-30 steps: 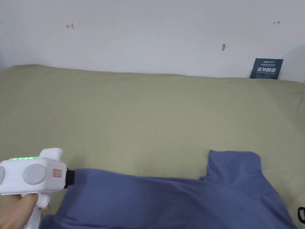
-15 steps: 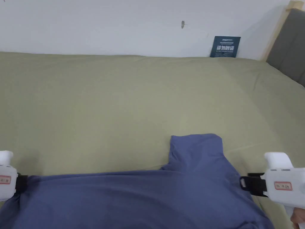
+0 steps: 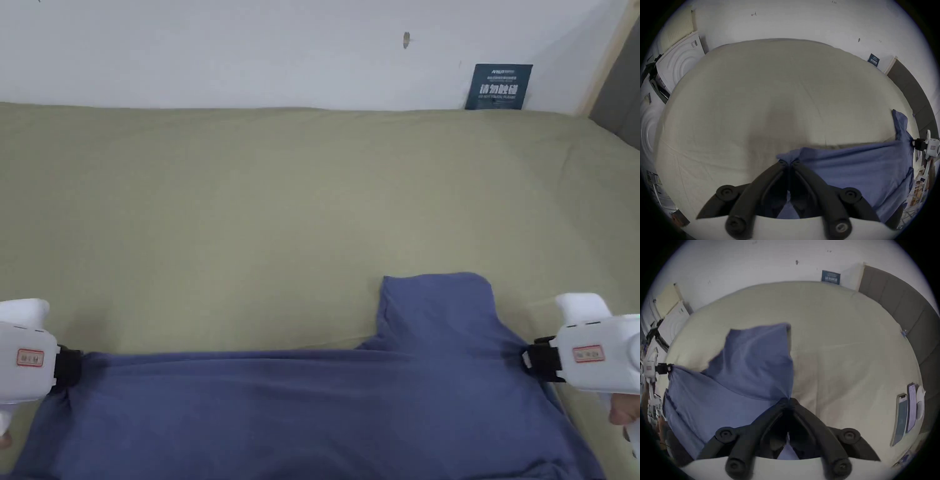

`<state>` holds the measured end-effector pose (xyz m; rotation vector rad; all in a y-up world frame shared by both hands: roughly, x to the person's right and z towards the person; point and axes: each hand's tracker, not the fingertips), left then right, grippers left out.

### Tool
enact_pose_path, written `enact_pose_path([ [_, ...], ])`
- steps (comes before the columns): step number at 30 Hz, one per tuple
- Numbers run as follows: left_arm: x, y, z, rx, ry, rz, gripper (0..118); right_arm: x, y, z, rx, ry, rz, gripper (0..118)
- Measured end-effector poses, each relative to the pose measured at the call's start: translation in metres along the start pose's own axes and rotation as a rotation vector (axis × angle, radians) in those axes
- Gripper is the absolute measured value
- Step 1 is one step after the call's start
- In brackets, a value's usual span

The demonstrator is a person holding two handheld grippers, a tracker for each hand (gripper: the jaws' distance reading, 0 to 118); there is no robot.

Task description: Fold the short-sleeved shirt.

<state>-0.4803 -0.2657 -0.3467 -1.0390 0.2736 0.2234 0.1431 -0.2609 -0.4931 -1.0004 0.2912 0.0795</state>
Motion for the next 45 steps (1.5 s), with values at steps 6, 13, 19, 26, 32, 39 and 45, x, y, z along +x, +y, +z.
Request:
enact_pose_path([
  [6,-0.004,-0.019,0.075,0.073,-0.067,-0.034,0,-0.011,-0.016,0.090,0.122,0.064,0.013,3],
  [13,-0.026,-0.080,0.151,0.154,-0.108,-0.011,0,-0.017,-0.080,0.176,0.191,0.098,0.050,3],
  [19,-0.034,-0.154,0.182,0.181,-0.158,0.015,0,-0.023,-0.153,0.205,0.171,0.087,0.070,3],
  [26,-0.034,-0.214,0.175,0.159,-0.150,-0.010,0,-0.018,-0.206,0.192,0.101,0.100,0.012,3],
  [32,-0.038,-0.223,0.155,0.122,-0.134,-0.007,1,-0.015,-0.216,0.172,0.042,0.094,0.005,4],
  [39,-0.034,-0.219,0.167,0.140,-0.073,0.005,118,-0.016,-0.207,0.180,0.065,0.056,-0.043,78],
  [45,0.030,-0.186,0.233,0.412,-0.088,-0.056,50,-0.064,-0.173,0.226,0.416,0.028,-0.026,29],
])
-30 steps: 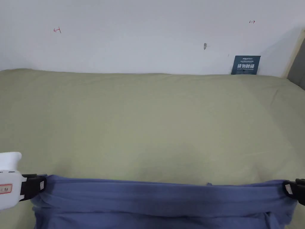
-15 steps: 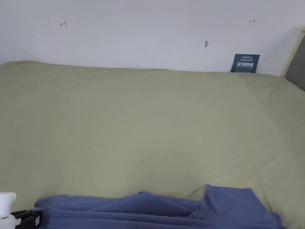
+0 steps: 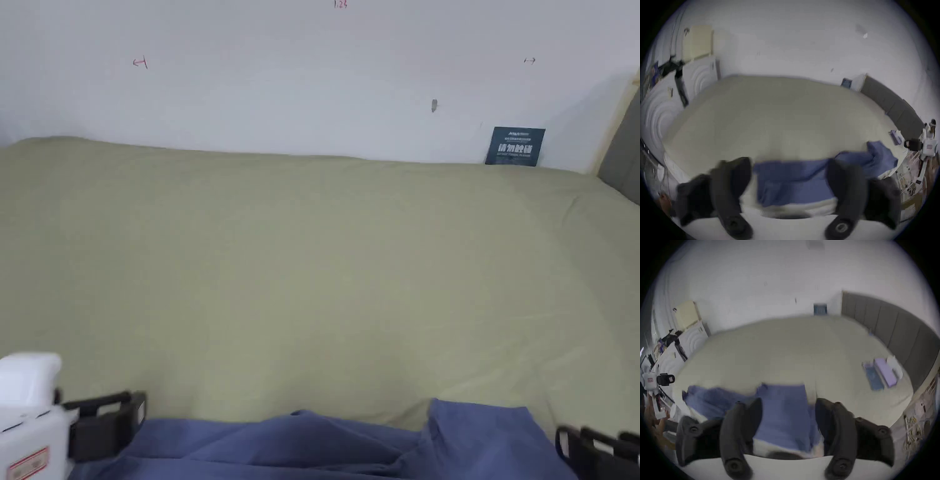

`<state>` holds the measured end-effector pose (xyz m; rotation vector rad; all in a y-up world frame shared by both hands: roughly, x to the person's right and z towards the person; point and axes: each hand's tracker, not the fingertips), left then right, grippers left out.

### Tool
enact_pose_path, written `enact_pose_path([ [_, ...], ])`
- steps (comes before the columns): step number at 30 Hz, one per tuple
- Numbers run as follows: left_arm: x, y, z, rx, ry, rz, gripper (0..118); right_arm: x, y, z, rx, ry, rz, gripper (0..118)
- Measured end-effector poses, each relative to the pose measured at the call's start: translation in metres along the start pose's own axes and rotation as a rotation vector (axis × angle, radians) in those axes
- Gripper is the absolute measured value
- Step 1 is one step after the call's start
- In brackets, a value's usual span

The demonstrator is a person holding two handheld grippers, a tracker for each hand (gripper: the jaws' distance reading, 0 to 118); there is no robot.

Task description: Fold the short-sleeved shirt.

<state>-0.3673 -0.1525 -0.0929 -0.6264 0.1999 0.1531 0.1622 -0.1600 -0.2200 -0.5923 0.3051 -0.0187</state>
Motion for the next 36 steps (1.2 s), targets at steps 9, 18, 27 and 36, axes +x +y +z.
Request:
enact_pose_path([
  [9,0.120,0.032,0.037,0.412,0.049,-0.070,0,-0.119,0.043,0.045,0.419,-0.051,0.151,1],
  [18,0.146,0.029,0.056,0.541,0.094,-0.115,0,-0.147,0.035,0.056,0.525,-0.077,0.169,1],
  [27,0.033,0.055,0.021,0.015,-0.251,0.151,0,-0.149,0.024,0.051,0.501,-0.103,0.168,1],
  [36,-0.136,-0.023,-0.078,-0.446,-0.332,0.503,0,-0.162,0.006,0.029,0.411,-0.111,0.192,1],
])
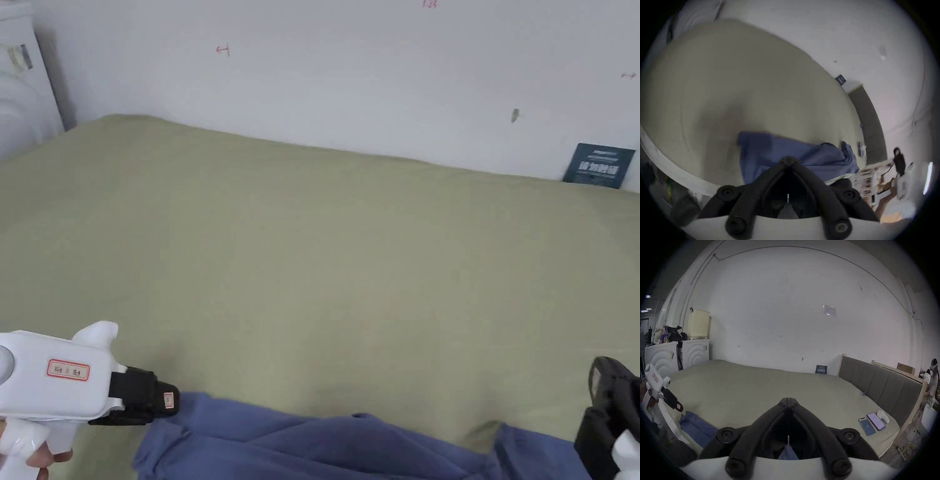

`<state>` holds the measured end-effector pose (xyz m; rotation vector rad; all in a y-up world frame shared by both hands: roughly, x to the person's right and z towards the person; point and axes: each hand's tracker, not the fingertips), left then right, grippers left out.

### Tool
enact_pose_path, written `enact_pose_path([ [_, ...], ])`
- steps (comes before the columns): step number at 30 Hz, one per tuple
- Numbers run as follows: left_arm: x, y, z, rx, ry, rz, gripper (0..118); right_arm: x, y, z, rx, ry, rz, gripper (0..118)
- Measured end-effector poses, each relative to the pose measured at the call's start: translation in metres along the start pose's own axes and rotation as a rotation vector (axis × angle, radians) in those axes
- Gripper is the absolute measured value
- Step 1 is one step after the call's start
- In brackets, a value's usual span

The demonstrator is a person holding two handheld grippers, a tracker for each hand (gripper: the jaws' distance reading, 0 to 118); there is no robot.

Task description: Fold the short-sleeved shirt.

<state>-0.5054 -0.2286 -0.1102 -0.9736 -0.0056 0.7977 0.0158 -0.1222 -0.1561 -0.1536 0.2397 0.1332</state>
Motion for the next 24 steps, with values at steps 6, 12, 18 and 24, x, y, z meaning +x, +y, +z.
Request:
enact_pose_path([
  [6,-0.030,0.005,-0.004,-0.037,0.055,-0.012,0,-0.002,-0.012,-0.009,-0.062,-0.008,0.026,1],
  [12,-0.055,0.014,-0.029,-0.134,-0.195,0.083,118,-0.001,-0.020,-0.015,-0.106,-0.012,0.009,1],
  [18,-0.060,0.008,-0.066,-0.204,-0.308,0.159,118,-0.001,-0.020,-0.016,-0.124,-0.014,0.022,1],
  [24,-0.051,0.006,-0.074,-0.166,-0.317,0.134,93,0.001,-0.021,-0.018,-0.136,-0.009,0.009,1],
])
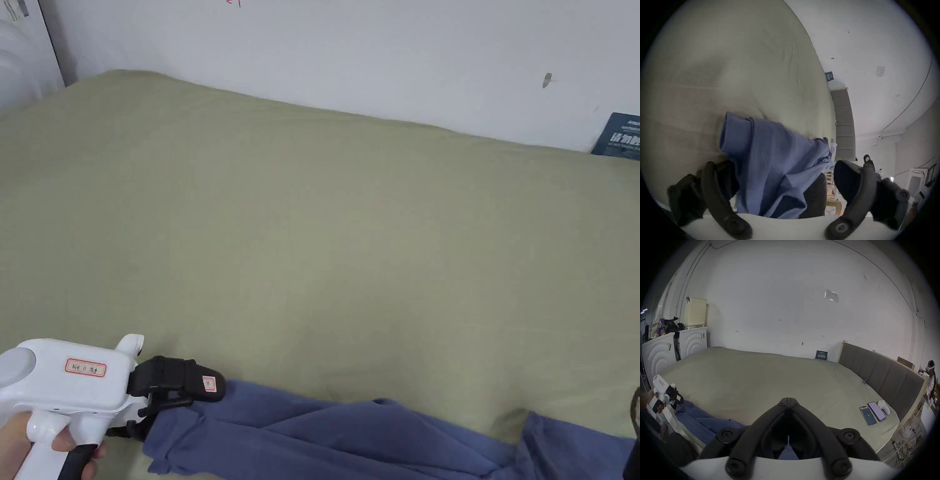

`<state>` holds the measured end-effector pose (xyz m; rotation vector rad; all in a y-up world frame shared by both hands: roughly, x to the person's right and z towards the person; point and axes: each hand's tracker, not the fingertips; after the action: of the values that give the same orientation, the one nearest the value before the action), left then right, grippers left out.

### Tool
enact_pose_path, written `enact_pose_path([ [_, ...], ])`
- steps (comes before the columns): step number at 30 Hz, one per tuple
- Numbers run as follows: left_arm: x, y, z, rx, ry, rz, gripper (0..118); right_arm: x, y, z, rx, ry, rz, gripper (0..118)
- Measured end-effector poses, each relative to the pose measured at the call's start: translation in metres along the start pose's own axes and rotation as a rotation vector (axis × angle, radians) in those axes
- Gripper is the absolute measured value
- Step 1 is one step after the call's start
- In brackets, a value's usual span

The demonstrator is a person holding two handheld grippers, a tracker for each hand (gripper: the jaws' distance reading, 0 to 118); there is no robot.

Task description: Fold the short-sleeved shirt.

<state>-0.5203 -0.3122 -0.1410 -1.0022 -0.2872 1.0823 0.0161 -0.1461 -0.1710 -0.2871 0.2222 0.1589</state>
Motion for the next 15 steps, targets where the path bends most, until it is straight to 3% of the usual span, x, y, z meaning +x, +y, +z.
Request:
enact_pose_path([
  [1,0.003,-0.002,0.002,0.011,0.023,-0.022,54,0.000,0.000,0.000,-0.002,0.002,-0.004,1],
  [2,0.006,-0.002,0.004,0.018,0.058,-0.044,4,0.001,-0.001,0.001,-0.003,0.004,-0.008,1],
  [4,0.007,-0.004,0.000,0.065,0.203,-0.047,4,0.002,-0.001,0.004,-0.001,0.012,-0.016,1],
  [12,0.023,-0.012,0.031,0.097,0.161,-0.020,4,0.012,0.006,0.016,0.038,0.019,-0.040,1],
  [15,0.038,-0.013,0.059,0.128,0.217,-0.044,4,0.018,0.009,0.019,0.048,0.026,-0.049,1],
])
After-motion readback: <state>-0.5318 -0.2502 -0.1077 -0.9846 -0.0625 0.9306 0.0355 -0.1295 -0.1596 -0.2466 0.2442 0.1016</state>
